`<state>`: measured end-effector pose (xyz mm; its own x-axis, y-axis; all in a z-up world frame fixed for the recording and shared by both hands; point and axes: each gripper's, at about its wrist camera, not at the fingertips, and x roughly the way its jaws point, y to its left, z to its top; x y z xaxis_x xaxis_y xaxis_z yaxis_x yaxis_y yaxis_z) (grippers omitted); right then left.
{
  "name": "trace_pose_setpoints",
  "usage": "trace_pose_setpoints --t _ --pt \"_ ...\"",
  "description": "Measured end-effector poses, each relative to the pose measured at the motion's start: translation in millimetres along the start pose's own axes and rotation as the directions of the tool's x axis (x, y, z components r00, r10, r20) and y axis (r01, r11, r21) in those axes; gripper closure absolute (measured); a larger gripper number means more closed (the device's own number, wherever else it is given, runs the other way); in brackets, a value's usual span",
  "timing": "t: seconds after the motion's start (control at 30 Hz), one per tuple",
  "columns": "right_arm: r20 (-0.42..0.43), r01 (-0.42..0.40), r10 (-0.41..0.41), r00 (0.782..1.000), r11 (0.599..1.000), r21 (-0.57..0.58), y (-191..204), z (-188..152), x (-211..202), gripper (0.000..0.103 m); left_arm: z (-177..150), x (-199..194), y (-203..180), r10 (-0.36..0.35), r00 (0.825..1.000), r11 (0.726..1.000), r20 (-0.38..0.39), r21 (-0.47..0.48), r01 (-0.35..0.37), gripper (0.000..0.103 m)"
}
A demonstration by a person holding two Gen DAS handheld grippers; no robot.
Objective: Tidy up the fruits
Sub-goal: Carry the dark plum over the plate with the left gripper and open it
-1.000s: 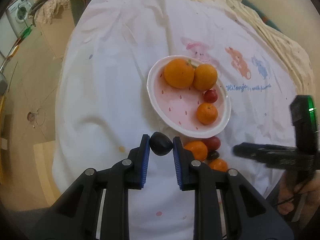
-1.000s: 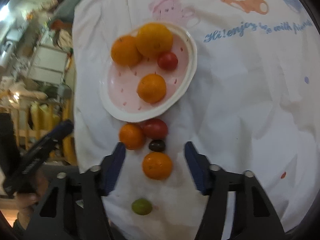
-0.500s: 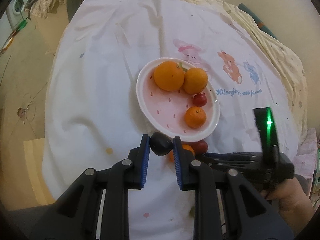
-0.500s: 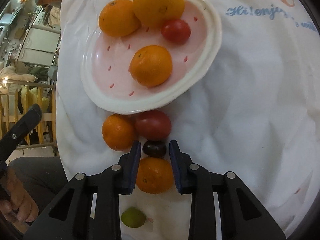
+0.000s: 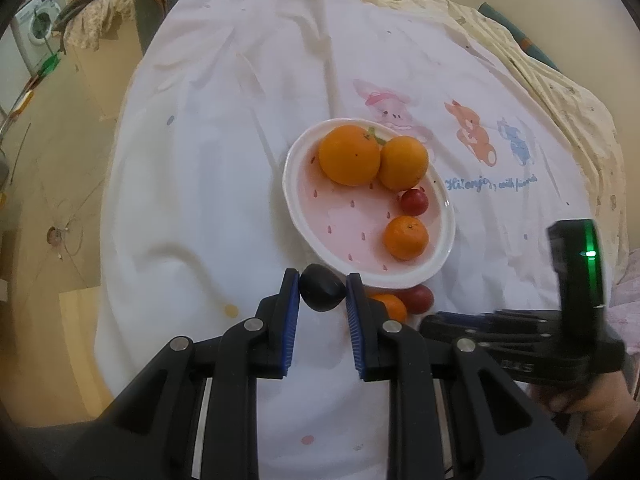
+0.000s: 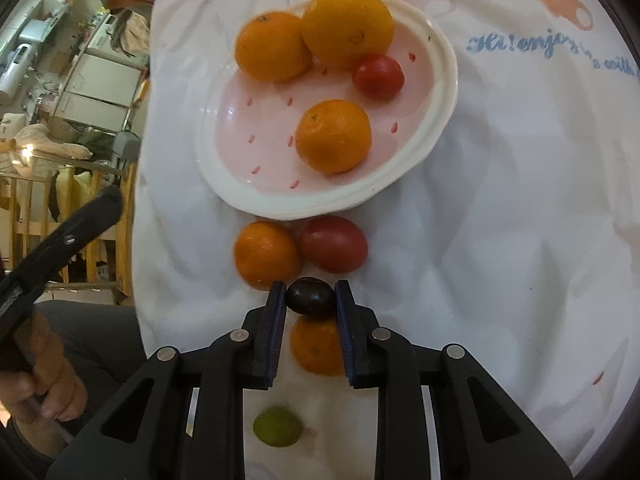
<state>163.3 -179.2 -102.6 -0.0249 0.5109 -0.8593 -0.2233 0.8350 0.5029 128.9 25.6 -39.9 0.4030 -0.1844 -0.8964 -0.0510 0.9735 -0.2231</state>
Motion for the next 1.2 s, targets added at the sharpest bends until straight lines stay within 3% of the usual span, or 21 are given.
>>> trace_pose_setpoints --t 0.37,0.47,0.63,0.9,1.2 --pt "0.145 -0.033 0.030 0.989 0.999 0.021 -19 -17 -59 0.077 0 2 13 0.020 1.000 0.999 -0.001 -0.028 -0.020 0.084" --pt "0.199 -0.021 0.017 0.980 1.000 0.020 -20 -8 -85 0.077 4 -12 11 -0.014 1.000 0.999 0.024 -0.041 0.015 0.084" --pt "0.273 0.007 -0.005 0.962 1.000 -0.007 -18 27 -109 0.077 26 -26 -5 -0.021 0.998 1.000 0.064 0.016 0.020 0.084" --pt "0.287 0.010 -0.018 0.958 1.000 0.027 -37 79 -101 0.077 67 6 -20 0.040 0.998 0.997 0.053 0.066 -0.043 0.083" --pt "0.224 0.034 -0.040 0.974 0.999 0.028 -49 103 -61 0.077 70 65 -21 -0.022 1.000 0.998 -0.022 0.053 0.023 0.083"
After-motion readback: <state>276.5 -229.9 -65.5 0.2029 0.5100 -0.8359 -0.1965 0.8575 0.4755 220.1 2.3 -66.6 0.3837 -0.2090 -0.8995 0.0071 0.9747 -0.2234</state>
